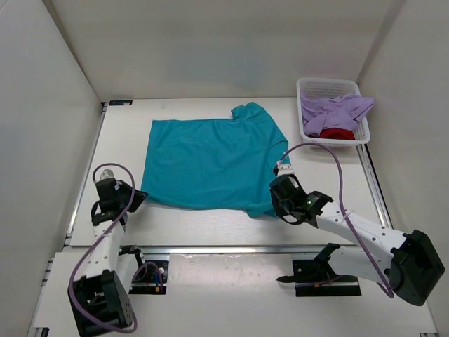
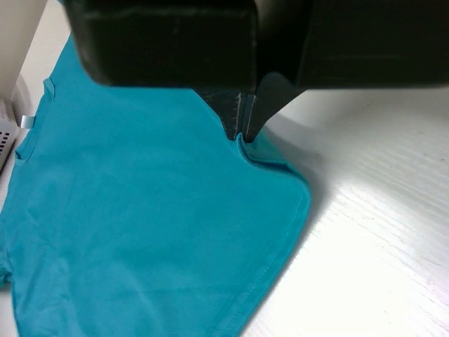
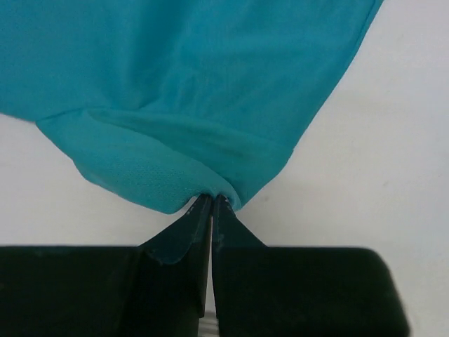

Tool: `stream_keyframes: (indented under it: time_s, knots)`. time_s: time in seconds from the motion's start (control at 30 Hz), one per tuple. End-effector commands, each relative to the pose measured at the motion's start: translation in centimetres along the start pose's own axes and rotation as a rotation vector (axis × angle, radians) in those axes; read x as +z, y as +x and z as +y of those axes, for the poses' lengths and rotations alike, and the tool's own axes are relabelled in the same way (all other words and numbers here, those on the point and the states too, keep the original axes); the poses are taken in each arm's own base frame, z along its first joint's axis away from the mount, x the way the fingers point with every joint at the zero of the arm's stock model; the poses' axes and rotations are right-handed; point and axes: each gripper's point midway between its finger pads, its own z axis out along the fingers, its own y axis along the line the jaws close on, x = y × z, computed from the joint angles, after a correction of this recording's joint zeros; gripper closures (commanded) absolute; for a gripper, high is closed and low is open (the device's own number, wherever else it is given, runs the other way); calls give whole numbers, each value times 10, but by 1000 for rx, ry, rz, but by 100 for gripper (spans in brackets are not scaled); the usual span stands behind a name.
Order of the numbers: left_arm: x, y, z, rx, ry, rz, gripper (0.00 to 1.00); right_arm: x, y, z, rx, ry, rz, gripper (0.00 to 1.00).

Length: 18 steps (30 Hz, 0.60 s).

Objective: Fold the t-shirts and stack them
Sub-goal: Grap the side of the flattened tshirt closest away from the robot with both arms

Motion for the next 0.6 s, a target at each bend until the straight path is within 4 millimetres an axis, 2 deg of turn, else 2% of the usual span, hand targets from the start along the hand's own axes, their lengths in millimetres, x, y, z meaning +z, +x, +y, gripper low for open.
stream_keyframes:
  time_s: [0.0, 0.07, 0.13, 0.2, 0.23, 0.27, 0.33, 0.37, 0.4, 0.43, 0.47, 0.53, 0.57]
  knots:
    - [-10, -1, 6, 57, -2, -35, 100, -10, 21, 6, 150, -12, 73, 100]
    - [-14, -4, -2, 73, 22, -50, 100, -14, 26, 5, 188, -57, 99, 100]
    - [-14, -9, -11, 71, 37, -57, 100, -16, 14, -8, 215, -67, 59, 100]
    - [-8, -6, -19, 69, 45, -26, 100, -14, -12, -21, 290, -95, -1, 100]
    - [-6, -14, -28, 63, 56, -49, 100, -13, -24, -30, 305, -85, -22, 100]
    - [-1, -9, -29, 68, 46, -23, 100, -11, -32, -32, 319, -93, -33, 100]
    - [9, -19, -40, 67, 31, -22, 100, -1, -55, -41, 319, -62, -41, 100]
    - [9, -25, -48, 65, 42, -27, 100, 8, -55, -42, 309, -47, -9, 100]
    - [15, -27, -48, 61, 32, -21, 100, 9, -75, -42, 304, -43, -52, 100]
    - [17, -37, -53, 46, 38, -41, 100, 18, -85, -45, 305, -29, -45, 100]
    - [22, -39, -53, 30, 27, -30, 100, 29, -87, -43, 290, -30, -27, 100]
    - [34, -40, -57, 21, 27, -15, 100, 40, -118, -53, 285, -8, -56, 100]
    - [37, -43, -63, 18, 31, -18, 100, 54, -117, -54, 263, 1, -27, 100]
